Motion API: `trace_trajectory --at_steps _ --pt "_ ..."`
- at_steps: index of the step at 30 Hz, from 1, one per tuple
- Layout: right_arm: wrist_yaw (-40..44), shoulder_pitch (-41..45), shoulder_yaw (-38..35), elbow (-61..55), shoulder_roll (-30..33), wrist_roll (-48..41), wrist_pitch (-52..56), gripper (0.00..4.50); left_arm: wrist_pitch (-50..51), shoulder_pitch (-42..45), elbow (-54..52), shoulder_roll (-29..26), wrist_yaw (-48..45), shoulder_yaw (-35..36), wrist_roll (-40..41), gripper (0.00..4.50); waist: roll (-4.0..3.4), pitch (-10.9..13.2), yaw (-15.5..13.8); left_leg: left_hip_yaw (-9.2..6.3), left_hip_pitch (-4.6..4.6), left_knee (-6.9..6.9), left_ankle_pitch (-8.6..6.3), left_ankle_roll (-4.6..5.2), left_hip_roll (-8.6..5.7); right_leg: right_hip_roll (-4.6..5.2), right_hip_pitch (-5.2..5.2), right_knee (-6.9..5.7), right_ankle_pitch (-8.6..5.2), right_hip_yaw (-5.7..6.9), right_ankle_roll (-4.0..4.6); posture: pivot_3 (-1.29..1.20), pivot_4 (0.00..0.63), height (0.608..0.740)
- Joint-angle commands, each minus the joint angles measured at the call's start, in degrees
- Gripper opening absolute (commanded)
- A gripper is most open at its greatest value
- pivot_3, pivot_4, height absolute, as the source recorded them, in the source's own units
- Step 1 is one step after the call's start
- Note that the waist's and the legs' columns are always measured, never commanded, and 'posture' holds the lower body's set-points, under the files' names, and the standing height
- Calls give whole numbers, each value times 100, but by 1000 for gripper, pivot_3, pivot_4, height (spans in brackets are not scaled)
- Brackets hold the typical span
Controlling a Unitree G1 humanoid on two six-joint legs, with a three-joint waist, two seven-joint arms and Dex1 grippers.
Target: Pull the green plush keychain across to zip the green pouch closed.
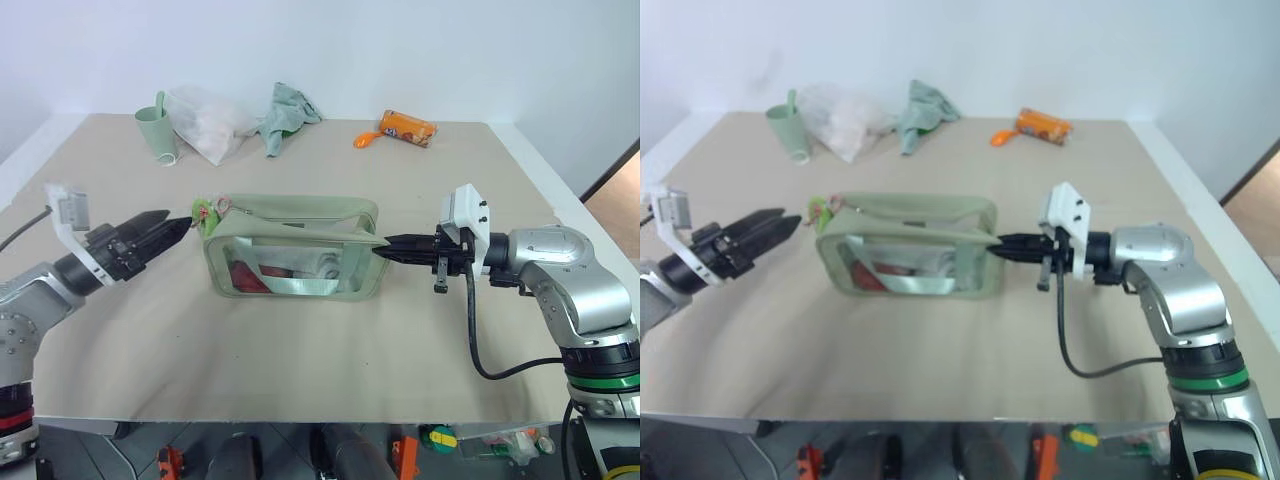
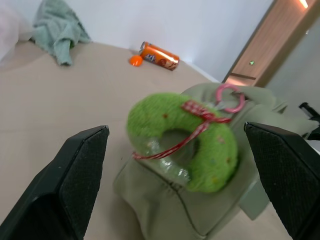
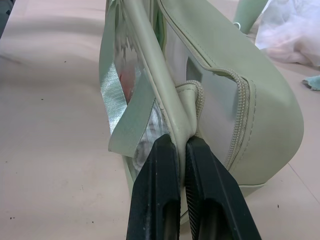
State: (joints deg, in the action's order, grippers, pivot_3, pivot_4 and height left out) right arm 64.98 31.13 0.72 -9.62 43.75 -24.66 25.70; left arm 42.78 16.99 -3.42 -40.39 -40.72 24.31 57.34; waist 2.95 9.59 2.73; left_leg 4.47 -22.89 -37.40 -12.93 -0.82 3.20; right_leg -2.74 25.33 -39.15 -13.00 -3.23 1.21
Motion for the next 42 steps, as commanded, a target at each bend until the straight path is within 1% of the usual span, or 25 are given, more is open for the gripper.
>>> trace_trajectory --at_steps 1,9,14,17,25,28,34,38,42 --pt "-5 -20 24 -180 3 -34 14 65 14 193 90 51 58 -34 -102 4500 0 0 1 0 1 0 0 0 2 -2 0 0 1 0 0 0 150 740" --pt "-93 -109 -61 -284 24 -72 71 65 -3 617 594 297 140 -375 -523 4500 1 -1 -6 -2 0 0 0 0 0 -2 -1 0 1 1 0 0 150 740" --pt "-154 -139 -99 -330 41 -78 94 65 8 730 752 335 61 -404 -643 4500 1 -1 3 3 0 0 0 -1 0 -1 -1 0 3 -6 -3 0 150 740" --pt "-179 -154 -113 -351 48 -89 106 0 5 779 849 365 14 -396 -657 3662 1 -1 -1 0 0 0 0 -1 -1 -1 -2 0 3 -3 -3 0 150 740" --pt "-217 -119 -77 -328 4 -80 98 0 -95 967 1057 415 -112 -354 -756 915 2 -1 -1 1 0 -1 0 -1 -2 -1 -2 0 4 -5 -5 0 150 740" --pt "-220 -102 -52 -300 -11 -71 77 0 -90 1022 903 448 -86 -305 -697 48 2 -1 -1 1 0 0 0 -1 -2 0 -2 0 4 -5 -5 0 150 740" --pt "-222 -84 -16 -281 -31 -51 58 0 60 1516 452 525 160 -197 -401 48 4 -1 -2 -3 -4 -3 1 -2 -2 -1 -2 0 6 -2 -8 0 150 740" --pt "-243 -68 7 -281 -62 -38 60 0 207 2096 37 606 395 -283 -166 48 4 -1 -2 -3 -5 -3 2 -3 -4 -1 -2 0 7 -4 -10 0 150 740" --pt "-281 -71 0 -289 -79 -31 51 0 530 2388 -275 512 277 -491 35 48 3 -1 9 2 -2 -1 2 -3 -4 -3 -1 0 7 -12 -10 0 150 740"
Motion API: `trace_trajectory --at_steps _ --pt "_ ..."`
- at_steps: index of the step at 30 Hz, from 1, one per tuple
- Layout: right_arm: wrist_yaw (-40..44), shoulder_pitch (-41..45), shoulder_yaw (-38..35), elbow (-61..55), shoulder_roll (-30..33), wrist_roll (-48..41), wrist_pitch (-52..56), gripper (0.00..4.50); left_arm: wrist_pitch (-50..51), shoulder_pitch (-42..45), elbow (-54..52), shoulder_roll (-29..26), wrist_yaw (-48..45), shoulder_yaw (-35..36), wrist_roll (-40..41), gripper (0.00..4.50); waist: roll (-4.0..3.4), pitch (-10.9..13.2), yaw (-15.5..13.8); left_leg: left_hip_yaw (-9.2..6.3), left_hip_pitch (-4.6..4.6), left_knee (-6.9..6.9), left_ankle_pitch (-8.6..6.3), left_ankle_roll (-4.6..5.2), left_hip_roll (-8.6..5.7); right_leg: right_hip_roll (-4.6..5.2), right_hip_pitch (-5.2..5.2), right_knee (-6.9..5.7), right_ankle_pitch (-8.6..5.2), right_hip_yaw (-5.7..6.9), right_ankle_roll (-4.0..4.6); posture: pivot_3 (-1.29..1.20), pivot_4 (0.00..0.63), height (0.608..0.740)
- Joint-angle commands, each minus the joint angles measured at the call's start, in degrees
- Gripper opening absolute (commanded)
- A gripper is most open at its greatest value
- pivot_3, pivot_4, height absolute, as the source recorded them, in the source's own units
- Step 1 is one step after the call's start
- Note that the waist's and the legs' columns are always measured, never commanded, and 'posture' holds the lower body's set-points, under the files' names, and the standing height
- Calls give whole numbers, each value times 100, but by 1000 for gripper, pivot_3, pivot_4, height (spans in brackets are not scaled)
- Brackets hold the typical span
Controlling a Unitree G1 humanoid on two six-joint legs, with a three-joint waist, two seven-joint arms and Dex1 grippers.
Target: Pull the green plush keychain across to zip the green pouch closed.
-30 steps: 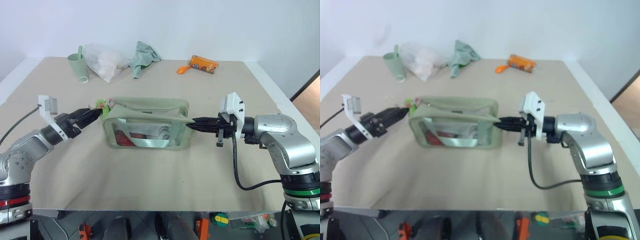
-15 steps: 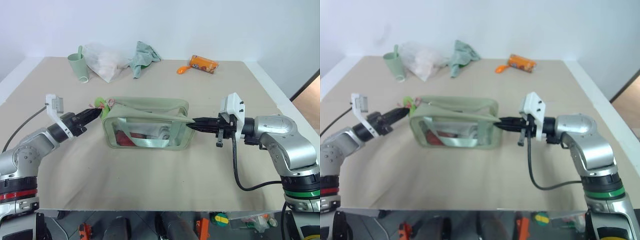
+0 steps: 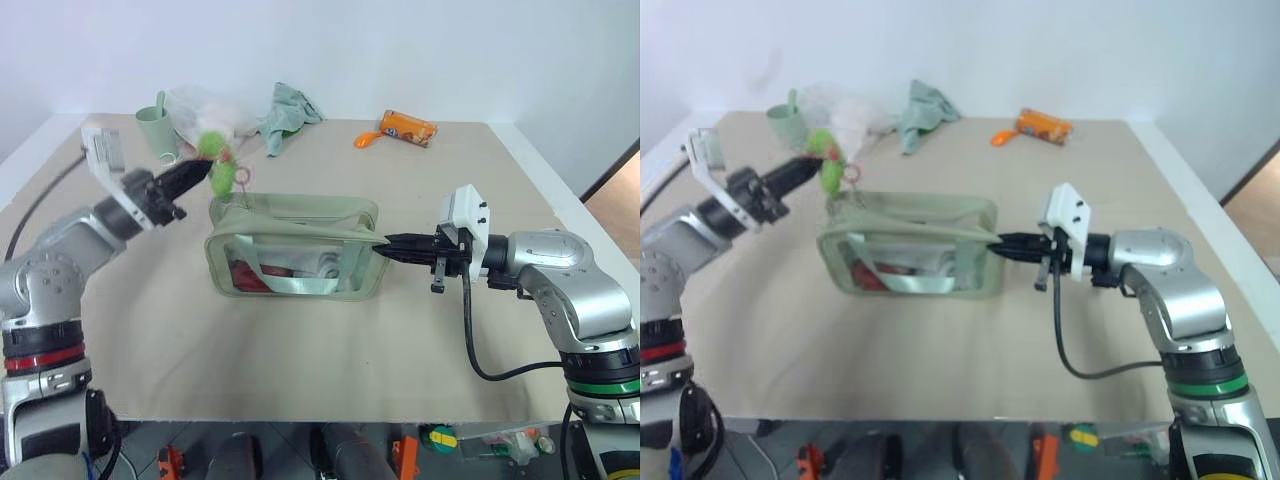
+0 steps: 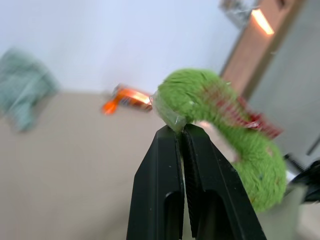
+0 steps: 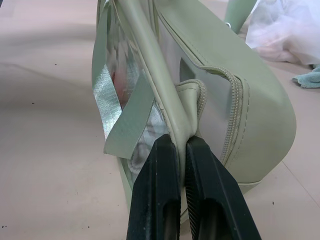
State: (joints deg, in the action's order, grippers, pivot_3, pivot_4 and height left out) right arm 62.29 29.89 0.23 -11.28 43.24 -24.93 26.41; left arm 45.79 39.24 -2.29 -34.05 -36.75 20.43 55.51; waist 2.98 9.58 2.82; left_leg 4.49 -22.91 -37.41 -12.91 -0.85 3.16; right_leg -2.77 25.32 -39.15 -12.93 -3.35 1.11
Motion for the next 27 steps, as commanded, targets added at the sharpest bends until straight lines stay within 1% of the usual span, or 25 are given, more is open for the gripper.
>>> trace_trajectory --at_steps 1,6,9,11,12,13,14,16,18,20,24,26,27 --pt "-21 52 46 -129 -31 -6 -19 0 343 132 -457 -199 -195 -235 181 48 0 0 1 0 1 1 0 0 1 -2 0 0 0 0 0 0 150 740" --pt "-57 11 16 -188 -22 -14 -5 0 455 -178 -651 -502 -551 -716 -167 48 -1 0 0 -2 5 4 5 -8 4 -5 0 -1 0 1 0 0 150 740" --pt "-68 -4 -2 -196 -1 -12 -1 0 175 -369 -649 -641 -840 -990 -574 48 -1 0 -2 -4 5 3 6 -10 4 -6 0 -1 0 3 0 0 150 740" --pt "-72 -10 -15 -217 14 -25 13 0 53 -436 -634 -679 -957 -1102 -763 696 -1 0 -4 -2 5 4 6 -10 3 -5 0 -1 0 1 0 0 150 740" --pt "-72 -1 -14 -209 15 -25 11 0 113 -405 -595 -646 -973 -1060 -691 912 -1 0 -6 -3 5 3 6 -10 3 -5 0 -1 0 2 0 0 150 740" --pt "-74 8 -11 -203 16 -25 10 0 160 -374 -574 -613 -990 -1009 -623 1361 -1 1 -7 -3 5 3 6 -10 2 -4 0 -1 0 2 0 0 150 740" --pt "-75 18 -7 -194 16 -22 7 0 181 -348 -570 -594 -997 -971 -587 1528 -1 0 -6 -3 4 3 6 -10 2 -4 0 0 0 2 0 0 150 740" --pt "-74 37 6 -170 14 -10 -6 0 133 -315 -562 -577 -962 -954 -642 2345 -1 0 -6 -1 4 3 6 -10 2 -3 0 0 0 0 0 0 150 740" --pt "-69 56 20 -151 7 0 -23 0 59 -285 -513 -556 -892 -881 -695 2985 -1 0 -6 -2 4 3 6 -10 2 -4 0 0 0 1 0 0 150 740" --pt "-58 72 32 -129 2 8 -37 0 3 -284 -515 -532 -928 -674 -547 2985 -1 0 -6 -3 4 3 6 -10 2 -4 0 0 0 1 0 0 150 740" --pt "-29 100 60 -100 -13 16 -58 0 219 -242 -257 -523 -789 325 385 2985 -1 1 0 -2 3 3 6 -10 7 -7 2 0 0 1 0 0 150 740" --pt "-14 115 65 -78 -21 18 -69 0 323 -291 -29 -635 -686 728 640 2985 -1 1 -1 -4 3 4 6 -10 12 -11 2 0 0 4 0 0 150 740" --pt "-3 121 68 -61 -22 21 -78 0 336 -402 42 -741 -779 869 672 2985 -1 1 -1 -5 3 4 6 -10 12 -12 2 0 0 6 0 0 150 740"
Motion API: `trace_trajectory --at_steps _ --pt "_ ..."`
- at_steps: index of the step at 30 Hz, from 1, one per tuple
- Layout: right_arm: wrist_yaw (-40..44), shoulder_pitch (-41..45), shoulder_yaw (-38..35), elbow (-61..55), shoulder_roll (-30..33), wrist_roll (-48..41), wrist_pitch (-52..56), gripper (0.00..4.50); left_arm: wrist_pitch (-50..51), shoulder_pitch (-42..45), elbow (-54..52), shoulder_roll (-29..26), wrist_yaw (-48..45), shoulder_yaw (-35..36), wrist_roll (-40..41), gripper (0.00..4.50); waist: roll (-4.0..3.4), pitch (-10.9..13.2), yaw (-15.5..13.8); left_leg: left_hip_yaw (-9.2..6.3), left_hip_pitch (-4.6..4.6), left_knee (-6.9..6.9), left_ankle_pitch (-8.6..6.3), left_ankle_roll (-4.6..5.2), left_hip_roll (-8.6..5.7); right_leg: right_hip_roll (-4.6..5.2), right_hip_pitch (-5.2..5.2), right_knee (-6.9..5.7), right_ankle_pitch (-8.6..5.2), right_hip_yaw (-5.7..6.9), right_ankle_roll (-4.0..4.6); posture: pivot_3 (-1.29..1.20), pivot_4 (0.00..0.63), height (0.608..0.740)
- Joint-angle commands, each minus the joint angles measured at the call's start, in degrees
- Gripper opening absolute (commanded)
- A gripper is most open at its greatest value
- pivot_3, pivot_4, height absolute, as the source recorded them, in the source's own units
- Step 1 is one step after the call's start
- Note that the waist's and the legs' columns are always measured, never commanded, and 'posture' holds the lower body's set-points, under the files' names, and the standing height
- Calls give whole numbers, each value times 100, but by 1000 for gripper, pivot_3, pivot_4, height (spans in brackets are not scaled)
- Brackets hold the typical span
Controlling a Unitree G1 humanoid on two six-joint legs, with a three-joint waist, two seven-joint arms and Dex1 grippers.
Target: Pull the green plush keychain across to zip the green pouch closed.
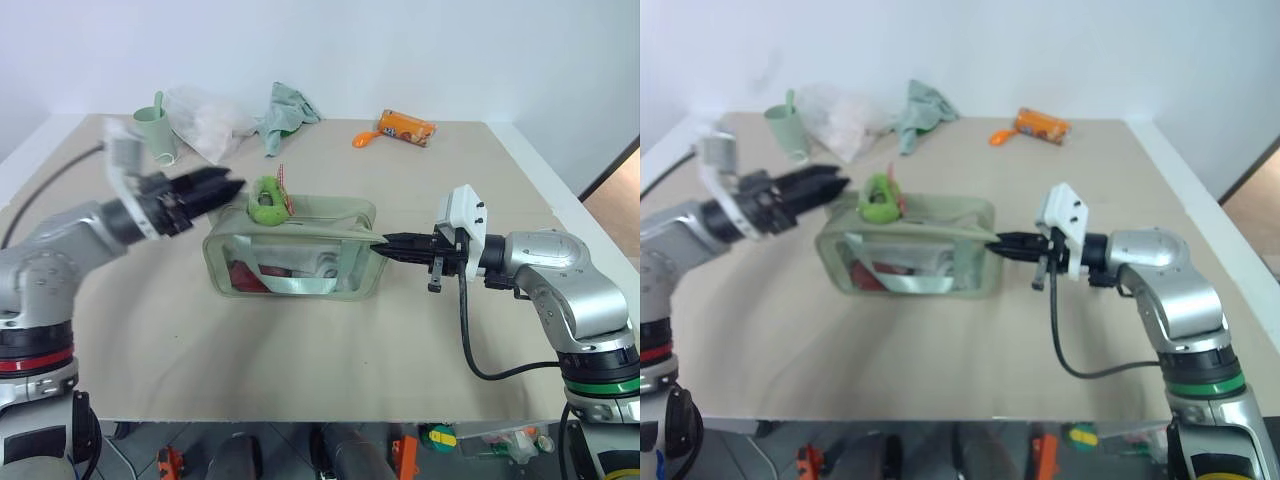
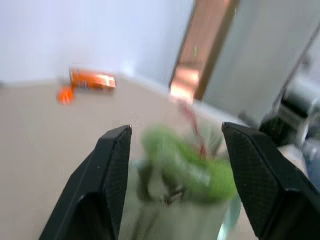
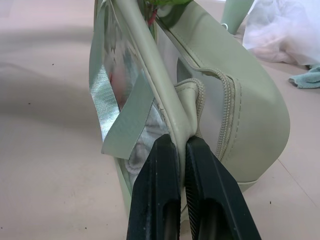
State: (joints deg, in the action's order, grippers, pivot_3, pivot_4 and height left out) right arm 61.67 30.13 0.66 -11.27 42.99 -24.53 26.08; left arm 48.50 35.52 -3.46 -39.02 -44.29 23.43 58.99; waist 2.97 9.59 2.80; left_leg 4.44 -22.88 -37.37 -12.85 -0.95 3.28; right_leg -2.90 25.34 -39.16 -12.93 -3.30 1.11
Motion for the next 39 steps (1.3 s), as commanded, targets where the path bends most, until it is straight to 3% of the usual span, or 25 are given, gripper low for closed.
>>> trace_trajectory --at_steps 1,6,10,23,26,28,29,32,36,39 --pt "65 101 29 -53 0 -13 -52 0 99 -161 200 -354 -137 655 328 2985 0 0 4 1 1 0 0 0 2 -2 0 0 0 0 0 0 150 740" --pt "118 126 50 5 -9 10 -91 0 -348 -1499 -113 -1044 -1010 3 -733 2985 -1 0 12 9 9 8 -1 -1 1 3 0 0 -3 -4 5 0 150 740" --pt "147 148 54 39 -6 11 -108 0 -509 -2012 -308 -1100 -1324 -176 -932 2985 7 3 -5 5 7 6 0 -1 1 9 1 0 -7 5 12 0 150 740" --pt "147 136 20 2 31 10 -77 0 -702 -1652 -147 -524 -1323 -835 -1253 2985 6 3 -5 6 9 11 -1 0 2 7 1 0 -7 6 13 0 150 740" --pt "135 112 11 -15 41 7 -64 0 -723 -1414 -44 -380 -1233 -840 -1280 1803 6 3 -3 8 9 11 -1 0 3 6 1 0 -6 5 12 0 150 740" --pt "120 100 2 -27 43 4 -52 0 -700 -1317 -20 -323 -1218 -795 -1217 1535 6 3 -3 8 9 10 -1 0 2 6 1 0 -6 5 12 0 150 740" --pt "113 91 -2 -34 45 1 -48 0 -664 -1303 -19 -321 -1236 -770 -1176 912 6 3 -3 7 8 10 -1 0 2 6 1 0 -6 6 12 0 150 740" --pt "100 77 -4 -40 52 1 -45 0 -644 -1310 -30 -347 -1300 -751 -1183 6 6 3 -2 7 7 11 -1 0 2 6 1 0 -6 5 12 0 150 740" --pt "92 67 -10 -38 51 -23 -9 0 -713 -1383 -129 -356 -1295 -782 -1276 6 6 3 -2 7 7 11 -1 0 2 6 2 0 -6 4 12 0 150 740" --pt "78 131 -114 -9 -13 -278 271 1021 -807 -1384 -186 -298 -1171 -830 -1394 0 6 3 -4 6 7 11 -1 0 2 6 2 0 -6 4 12 0 150 740"
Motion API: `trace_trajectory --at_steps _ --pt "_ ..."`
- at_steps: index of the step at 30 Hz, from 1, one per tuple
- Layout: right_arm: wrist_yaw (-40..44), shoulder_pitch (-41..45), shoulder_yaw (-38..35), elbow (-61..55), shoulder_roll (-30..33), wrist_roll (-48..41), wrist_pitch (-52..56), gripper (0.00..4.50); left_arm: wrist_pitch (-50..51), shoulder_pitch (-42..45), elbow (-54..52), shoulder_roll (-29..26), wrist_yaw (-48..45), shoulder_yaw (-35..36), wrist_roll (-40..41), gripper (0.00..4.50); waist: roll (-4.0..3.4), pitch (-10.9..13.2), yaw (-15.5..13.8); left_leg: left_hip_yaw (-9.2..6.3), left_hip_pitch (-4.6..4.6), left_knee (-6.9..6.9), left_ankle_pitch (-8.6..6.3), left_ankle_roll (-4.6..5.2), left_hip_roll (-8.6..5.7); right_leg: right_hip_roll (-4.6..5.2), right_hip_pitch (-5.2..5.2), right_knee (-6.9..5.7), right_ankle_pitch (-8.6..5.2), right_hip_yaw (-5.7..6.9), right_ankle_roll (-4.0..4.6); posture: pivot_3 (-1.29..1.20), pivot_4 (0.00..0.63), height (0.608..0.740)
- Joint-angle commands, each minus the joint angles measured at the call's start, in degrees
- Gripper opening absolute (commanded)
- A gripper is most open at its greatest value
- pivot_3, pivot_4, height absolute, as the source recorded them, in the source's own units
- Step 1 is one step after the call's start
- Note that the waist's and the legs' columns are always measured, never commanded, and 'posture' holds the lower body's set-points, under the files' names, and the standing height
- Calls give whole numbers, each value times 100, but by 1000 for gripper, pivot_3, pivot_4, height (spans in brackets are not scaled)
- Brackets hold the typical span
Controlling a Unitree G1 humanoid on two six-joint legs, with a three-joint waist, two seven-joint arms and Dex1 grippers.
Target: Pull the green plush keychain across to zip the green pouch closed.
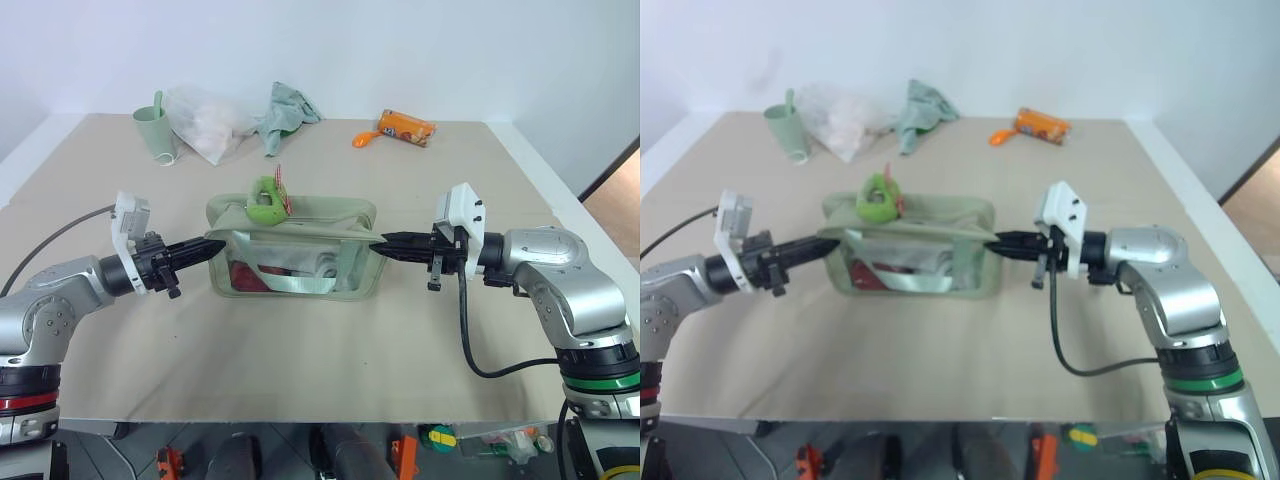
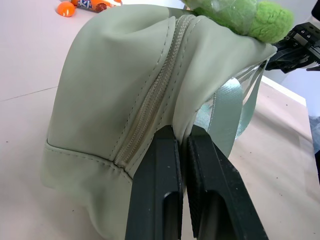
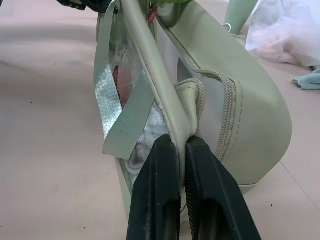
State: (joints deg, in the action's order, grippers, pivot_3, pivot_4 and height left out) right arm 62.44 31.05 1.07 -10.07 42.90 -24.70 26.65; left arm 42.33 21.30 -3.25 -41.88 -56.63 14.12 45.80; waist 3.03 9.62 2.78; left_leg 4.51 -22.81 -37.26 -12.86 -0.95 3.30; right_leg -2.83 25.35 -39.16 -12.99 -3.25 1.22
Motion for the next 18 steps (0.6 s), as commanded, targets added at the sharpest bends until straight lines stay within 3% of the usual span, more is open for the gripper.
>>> trace_trajectory --at_steps 1,9,13,18 --pt "10 58 -191 -133 3 -339 307 1347 -231 39 -228 -1 89 76 -134 0 0 0 -2 0 0 0 0 0 0 0 0 0 0 0 0 0 150 740" --pt "135 -72 -817 -354 252 -1106 870 4197 -208 13 -421 22 16 29 -128 0 -1 1 -17 -4 -9 0 -1 1 -11 9 1 3 -1 0 -2 0 150 740" --pt "-115 541 -1218 -541 38 -1825 1061 4197 -213 17 -438 40 -31 -42 -154 0 -6 4 3 -3 -13 -1 -2 4 -13 10 3 6 -2 -2 -3 0 150 740" --pt "-539 1264 -504 -670 -429 -1303 765 4197 -198 43 -431 65 -71 -150 -192 0 -6 4 -6 -13 -9 -3 0 4 -7 4 -1 6 3 8 -10 0 150 740"
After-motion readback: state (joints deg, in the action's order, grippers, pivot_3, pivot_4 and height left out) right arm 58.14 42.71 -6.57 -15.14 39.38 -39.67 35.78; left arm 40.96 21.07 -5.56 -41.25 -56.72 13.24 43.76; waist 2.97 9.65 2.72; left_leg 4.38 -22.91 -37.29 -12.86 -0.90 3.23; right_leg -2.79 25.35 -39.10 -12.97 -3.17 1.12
